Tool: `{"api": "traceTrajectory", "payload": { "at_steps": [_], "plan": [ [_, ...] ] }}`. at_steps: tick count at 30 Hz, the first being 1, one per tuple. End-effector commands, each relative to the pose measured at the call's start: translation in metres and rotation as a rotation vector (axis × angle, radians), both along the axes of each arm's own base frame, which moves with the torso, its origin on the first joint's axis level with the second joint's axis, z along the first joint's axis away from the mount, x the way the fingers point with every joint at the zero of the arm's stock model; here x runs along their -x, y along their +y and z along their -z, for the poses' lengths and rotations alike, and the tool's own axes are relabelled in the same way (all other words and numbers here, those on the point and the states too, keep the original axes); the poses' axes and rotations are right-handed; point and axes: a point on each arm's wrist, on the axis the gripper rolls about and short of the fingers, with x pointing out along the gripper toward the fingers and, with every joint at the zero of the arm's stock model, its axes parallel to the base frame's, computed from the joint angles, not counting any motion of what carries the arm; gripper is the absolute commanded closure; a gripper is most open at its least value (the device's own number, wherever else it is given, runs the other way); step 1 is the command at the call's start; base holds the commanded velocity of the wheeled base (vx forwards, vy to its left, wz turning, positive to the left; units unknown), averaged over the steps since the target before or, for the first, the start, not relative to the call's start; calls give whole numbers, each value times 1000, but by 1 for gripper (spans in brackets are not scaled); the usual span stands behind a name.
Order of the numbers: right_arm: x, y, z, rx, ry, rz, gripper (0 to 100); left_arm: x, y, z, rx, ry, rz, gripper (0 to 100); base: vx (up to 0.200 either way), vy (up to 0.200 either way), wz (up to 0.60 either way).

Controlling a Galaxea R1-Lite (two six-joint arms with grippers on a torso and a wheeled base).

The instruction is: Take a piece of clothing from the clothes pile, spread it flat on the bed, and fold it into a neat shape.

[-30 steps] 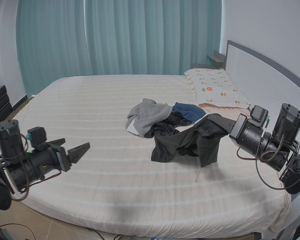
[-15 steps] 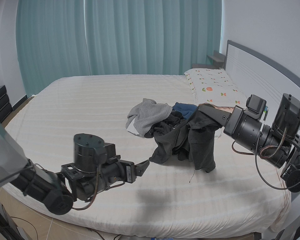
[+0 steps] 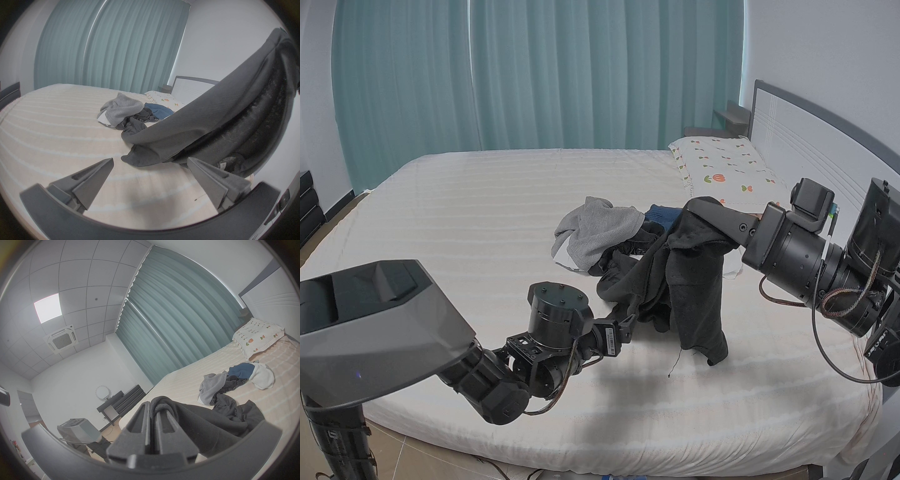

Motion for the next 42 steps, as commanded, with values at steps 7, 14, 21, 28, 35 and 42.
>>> {"api": "traceTrajectory", "payload": {
  "at_steps": [7,14,21,28,35,42],
  "plan": [
    [4,-3,-12,-26,-35,-1,100,-22,-18,42,0,31,-9,0,0,0,0],
    [7,-8,-20,-47,-61,5,100,-32,-14,51,12,37,-17,0,0,0,0],
    [3,-5,-19,-43,-57,5,100,-48,-23,77,44,65,-43,0,0,0,0],
    [2,-4,-19,-43,-57,5,100,-65,-35,99,51,52,-51,0,0,0,0],
    [-4,-8,-14,-32,-44,25,100,-69,-32,93,142,55,-94,100,0,0,0],
    [-21,-18,-2,-14,-2,86,100,-63,-5,44,229,19,-145,100,0,0,0]
  ]
}}
